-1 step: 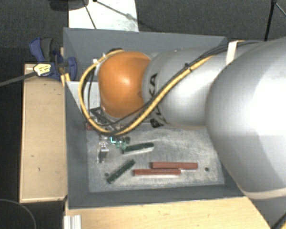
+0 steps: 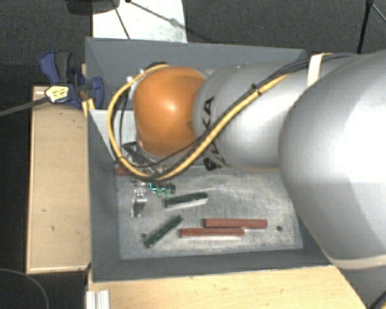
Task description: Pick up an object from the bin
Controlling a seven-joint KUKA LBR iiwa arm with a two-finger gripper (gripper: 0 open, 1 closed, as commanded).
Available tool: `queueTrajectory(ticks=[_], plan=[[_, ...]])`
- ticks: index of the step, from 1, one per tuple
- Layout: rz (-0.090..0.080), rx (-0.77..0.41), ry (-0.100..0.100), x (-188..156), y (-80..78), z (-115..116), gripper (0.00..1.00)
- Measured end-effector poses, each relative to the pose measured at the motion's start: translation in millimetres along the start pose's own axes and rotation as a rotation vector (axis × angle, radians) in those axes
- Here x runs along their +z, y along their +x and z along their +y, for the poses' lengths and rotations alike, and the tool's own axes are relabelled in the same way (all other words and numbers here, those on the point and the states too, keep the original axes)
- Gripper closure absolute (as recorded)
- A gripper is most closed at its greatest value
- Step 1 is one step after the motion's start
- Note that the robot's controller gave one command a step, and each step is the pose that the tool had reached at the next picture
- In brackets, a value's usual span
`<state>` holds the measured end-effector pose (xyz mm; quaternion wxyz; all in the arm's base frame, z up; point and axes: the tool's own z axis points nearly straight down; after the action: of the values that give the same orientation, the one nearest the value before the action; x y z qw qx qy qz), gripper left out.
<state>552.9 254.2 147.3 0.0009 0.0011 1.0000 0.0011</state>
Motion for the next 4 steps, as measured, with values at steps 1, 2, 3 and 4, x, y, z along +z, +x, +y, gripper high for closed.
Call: queueTrajectory(ticks=[1,2,3,4], plan=[[-0.008,-0.089,-0.003,33.2,14.9,-21.8,0.00],[0.002,-0.024,0.001,59.9,21.1,-46.9,0.00],[-0.008,-0.197,-0.008,71.6,62.1,-68.4,1.00],[-0.008,-0.195,-0.008,71.6,62.0,-68.5,1.00]])
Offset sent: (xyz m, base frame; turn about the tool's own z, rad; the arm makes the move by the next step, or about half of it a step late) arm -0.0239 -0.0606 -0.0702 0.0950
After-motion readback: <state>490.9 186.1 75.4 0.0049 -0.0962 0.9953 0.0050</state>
